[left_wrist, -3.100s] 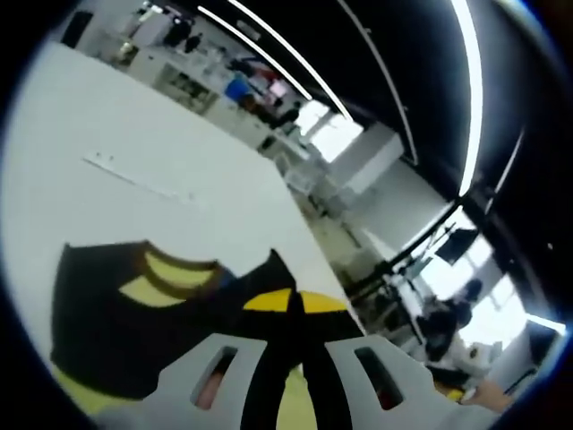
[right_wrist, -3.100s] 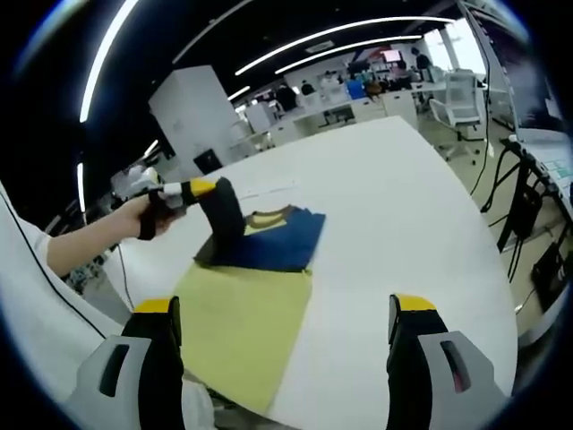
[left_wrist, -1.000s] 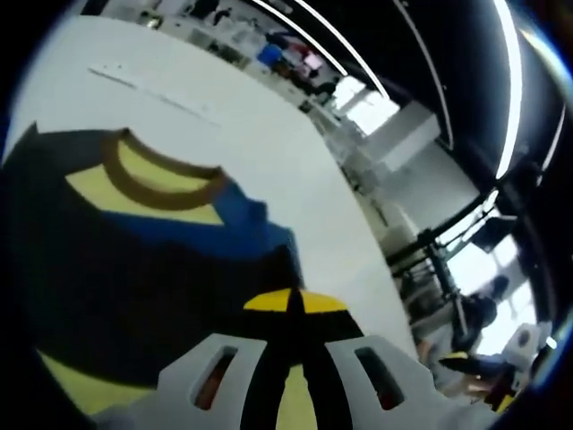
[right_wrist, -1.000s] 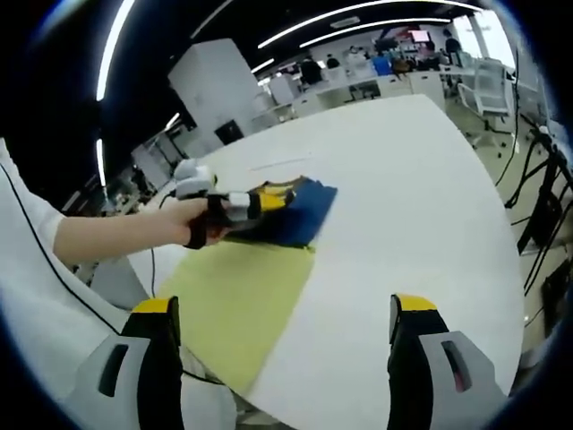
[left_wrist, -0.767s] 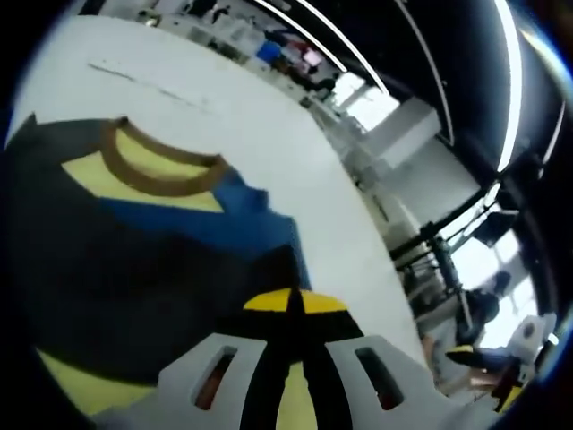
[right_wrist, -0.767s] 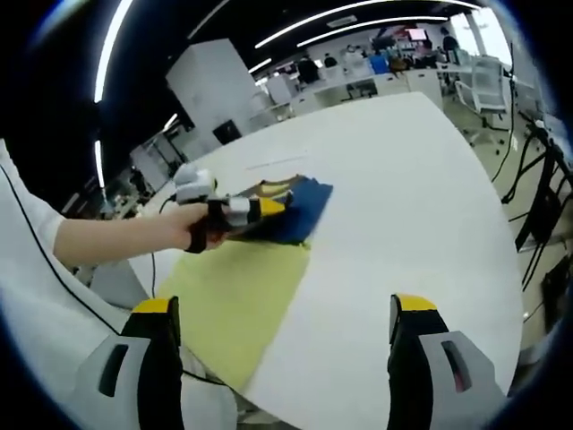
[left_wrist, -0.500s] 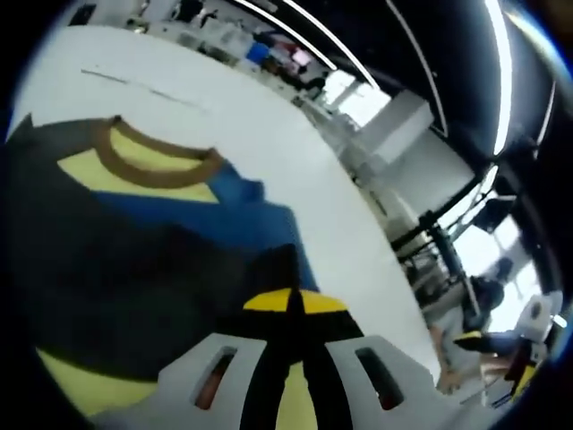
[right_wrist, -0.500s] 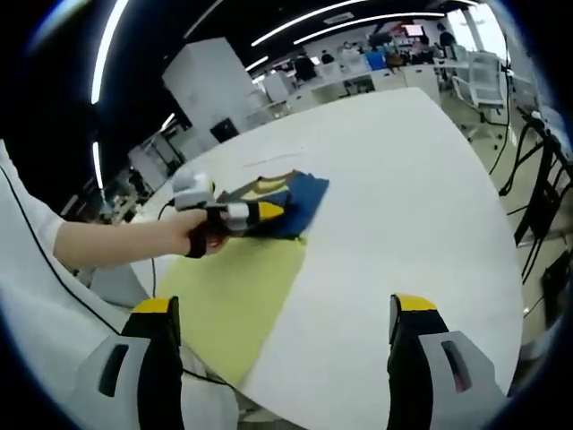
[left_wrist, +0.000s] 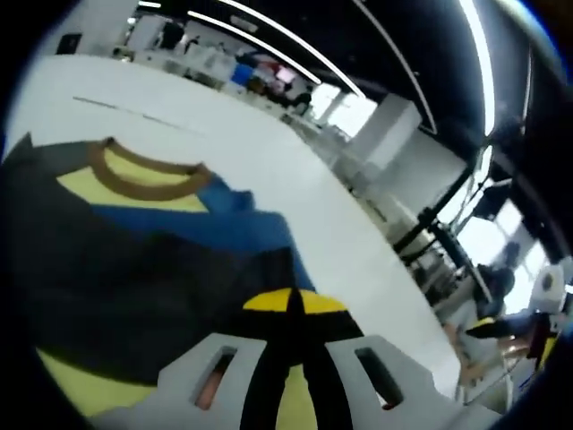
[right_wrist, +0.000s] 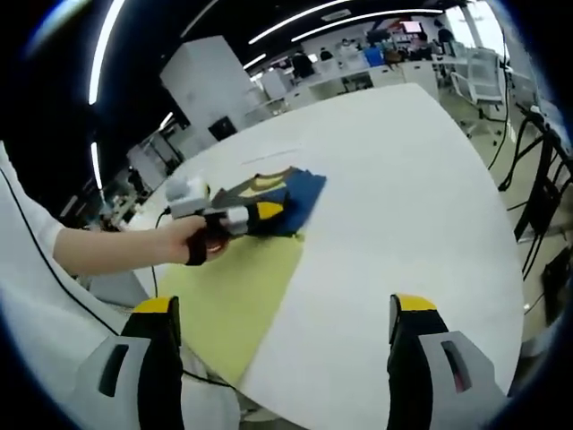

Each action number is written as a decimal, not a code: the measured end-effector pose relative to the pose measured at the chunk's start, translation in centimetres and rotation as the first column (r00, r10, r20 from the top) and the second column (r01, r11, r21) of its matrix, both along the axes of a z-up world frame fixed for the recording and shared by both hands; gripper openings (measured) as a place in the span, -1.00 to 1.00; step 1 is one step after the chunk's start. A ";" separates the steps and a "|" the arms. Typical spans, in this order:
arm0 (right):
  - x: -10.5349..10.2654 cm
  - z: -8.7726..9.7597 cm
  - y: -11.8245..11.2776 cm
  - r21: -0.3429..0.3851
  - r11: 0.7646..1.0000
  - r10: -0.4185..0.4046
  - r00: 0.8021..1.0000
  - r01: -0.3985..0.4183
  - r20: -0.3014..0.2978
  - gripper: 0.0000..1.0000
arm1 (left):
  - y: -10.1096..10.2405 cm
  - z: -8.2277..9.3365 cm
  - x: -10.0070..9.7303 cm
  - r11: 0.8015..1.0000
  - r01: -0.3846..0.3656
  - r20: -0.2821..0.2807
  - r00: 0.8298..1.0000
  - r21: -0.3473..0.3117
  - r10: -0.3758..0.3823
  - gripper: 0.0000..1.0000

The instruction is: Fold the garment on the visible template until the final outline fits inside the template.

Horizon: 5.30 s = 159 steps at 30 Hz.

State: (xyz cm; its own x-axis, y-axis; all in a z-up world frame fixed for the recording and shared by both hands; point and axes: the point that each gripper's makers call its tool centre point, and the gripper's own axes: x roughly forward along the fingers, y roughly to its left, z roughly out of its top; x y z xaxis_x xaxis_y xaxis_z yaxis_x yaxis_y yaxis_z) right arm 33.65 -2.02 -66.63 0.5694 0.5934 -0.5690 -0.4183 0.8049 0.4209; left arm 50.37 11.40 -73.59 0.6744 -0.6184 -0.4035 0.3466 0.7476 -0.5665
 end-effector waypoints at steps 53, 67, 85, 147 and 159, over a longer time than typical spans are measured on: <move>0.7 0.6 2.7 0.010 1.000 0.028 0.999 -0.028 0.018 0.93 | 3.8 0.0 -1.5 0.993 0.079 -0.025 0.997 0.090 -0.077 -0.67; 1.8 1.2 4.5 0.007 1.000 0.029 0.999 -0.030 0.044 0.93 | 12.8 1.2 -2.6 0.992 -0.023 -0.021 0.999 0.127 0.026 -0.38; 1.8 0.7 7.0 0.013 0.999 0.043 0.998 -0.044 0.045 0.93 | 21.2 3.5 -5.3 0.979 -0.081 0.013 0.997 0.188 0.081 -0.05; -4.9 1.4 6.1 -0.154 0.963 0.230 0.972 -0.220 0.050 0.99 | 31.7 10.5 -20.8 0.910 0.213 -0.080 0.977 0.355 -0.198 0.99; -5.3 0.9 6.1 -0.156 0.962 0.230 0.973 -0.222 0.030 0.99 | 31.3 10.6 -20.7 0.909 0.226 -0.081 0.974 0.350 -0.211 0.99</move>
State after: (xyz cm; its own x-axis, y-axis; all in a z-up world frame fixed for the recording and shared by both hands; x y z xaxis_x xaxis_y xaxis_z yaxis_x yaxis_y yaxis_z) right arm 28.36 4.08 -65.70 0.4588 0.6190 -0.6374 -0.6131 0.7398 0.2772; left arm 29.66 42.74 -63.02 0.5174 -0.5596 -0.6474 0.5067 0.8100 -0.2952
